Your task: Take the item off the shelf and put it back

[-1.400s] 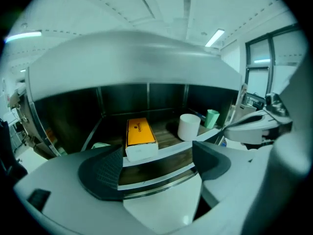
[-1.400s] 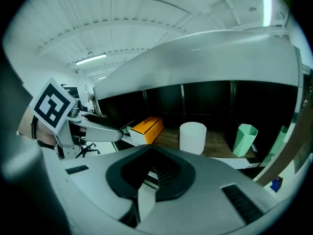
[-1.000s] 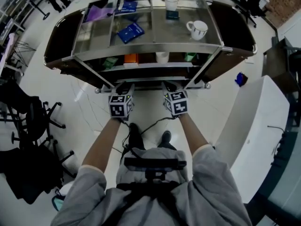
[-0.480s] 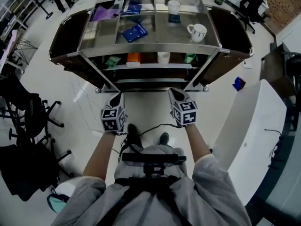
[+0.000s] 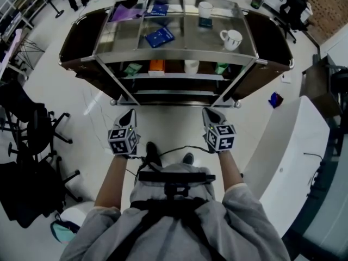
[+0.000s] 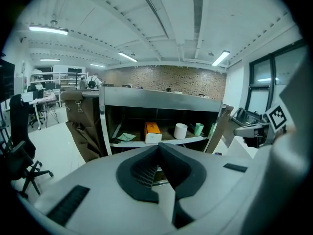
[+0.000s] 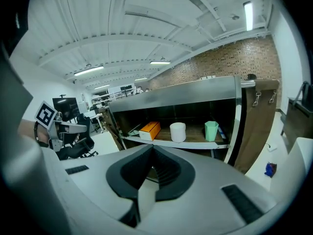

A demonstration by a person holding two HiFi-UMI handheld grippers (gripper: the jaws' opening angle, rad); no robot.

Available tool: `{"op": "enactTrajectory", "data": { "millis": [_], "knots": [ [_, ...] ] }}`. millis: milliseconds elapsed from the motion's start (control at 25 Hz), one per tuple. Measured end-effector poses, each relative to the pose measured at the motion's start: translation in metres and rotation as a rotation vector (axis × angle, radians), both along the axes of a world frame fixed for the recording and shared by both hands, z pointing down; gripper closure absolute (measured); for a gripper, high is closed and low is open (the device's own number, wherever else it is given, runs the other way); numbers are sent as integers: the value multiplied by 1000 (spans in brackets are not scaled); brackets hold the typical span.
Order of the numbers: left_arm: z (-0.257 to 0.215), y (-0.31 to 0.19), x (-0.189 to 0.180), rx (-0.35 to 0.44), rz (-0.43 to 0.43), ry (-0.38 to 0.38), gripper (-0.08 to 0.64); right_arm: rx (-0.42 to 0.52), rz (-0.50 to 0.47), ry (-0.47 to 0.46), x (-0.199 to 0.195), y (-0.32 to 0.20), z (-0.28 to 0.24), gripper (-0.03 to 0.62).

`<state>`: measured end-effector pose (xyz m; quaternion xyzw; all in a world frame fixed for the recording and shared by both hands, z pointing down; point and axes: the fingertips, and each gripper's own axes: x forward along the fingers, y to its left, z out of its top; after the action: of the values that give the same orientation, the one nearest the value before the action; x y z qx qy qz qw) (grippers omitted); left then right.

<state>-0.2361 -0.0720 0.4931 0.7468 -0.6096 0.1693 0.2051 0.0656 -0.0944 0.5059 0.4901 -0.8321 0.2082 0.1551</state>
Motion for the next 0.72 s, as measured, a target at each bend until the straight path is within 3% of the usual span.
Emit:
{"op": "enactTrajectory", "data": {
  "millis": [720],
  "knots": [
    [8, 3, -8, -5, -30, 47, 554, 6, -10, 10, 4, -4, -1, 583]
  ]
}}
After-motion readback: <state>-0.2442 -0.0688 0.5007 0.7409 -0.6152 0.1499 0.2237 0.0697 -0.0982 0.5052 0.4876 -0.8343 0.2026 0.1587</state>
